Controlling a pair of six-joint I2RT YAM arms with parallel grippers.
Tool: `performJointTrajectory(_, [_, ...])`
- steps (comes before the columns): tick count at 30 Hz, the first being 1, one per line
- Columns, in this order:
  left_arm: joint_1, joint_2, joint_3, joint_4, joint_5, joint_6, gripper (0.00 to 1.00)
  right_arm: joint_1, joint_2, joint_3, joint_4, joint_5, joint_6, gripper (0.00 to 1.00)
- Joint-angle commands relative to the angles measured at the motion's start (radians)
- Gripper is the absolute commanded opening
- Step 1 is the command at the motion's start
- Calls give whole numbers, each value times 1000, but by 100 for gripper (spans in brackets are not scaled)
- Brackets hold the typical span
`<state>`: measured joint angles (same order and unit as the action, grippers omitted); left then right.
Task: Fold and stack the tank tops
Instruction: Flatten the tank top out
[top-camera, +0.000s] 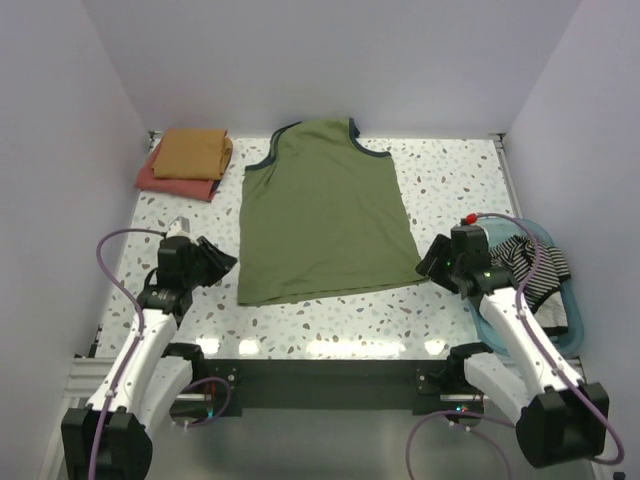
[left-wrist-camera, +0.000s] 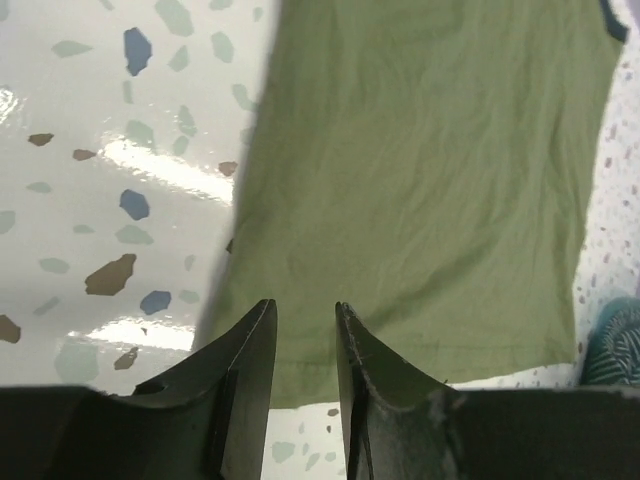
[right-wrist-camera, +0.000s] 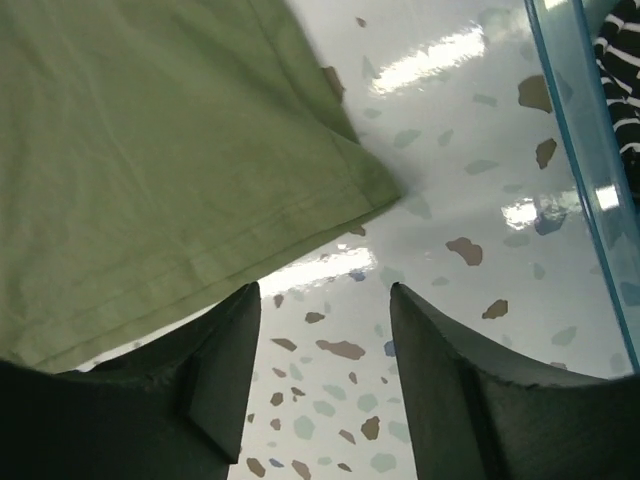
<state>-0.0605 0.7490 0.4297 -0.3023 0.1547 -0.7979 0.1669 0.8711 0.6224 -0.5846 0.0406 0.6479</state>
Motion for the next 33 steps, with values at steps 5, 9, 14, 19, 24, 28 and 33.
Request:
performJointTrajectory(5, [-2, 145, -8, -57, -55, 37, 34, -3, 235, 22, 89, 126, -17, 49])
performJointTrajectory(9, [-9, 167, -58, -21, -24, 40, 36, -4, 267, 7, 117, 157, -14, 49])
performJointTrajectory(14, [-27, 158, -130, 38, 18, 39, 43, -4, 295, -23, 164, 165, -8, 51])
performJointTrajectory(19, [-103, 174, -147, 48, -27, 8, 44, -4, 327, -41, 218, 174, 1, 52])
performJointTrajectory(24, [-117, 217, -147, 43, -44, -6, 38, -4, 364, -33, 221, 179, 2, 52])
performJointTrajectory(28, [-122, 225, -147, 38, -49, -9, 32, -4, 379, -27, 213, 193, -5, 52])
performJointTrajectory(33, [-122, 233, -146, 42, -40, -1, 12, -3, 423, -10, 233, 168, -1, 48])
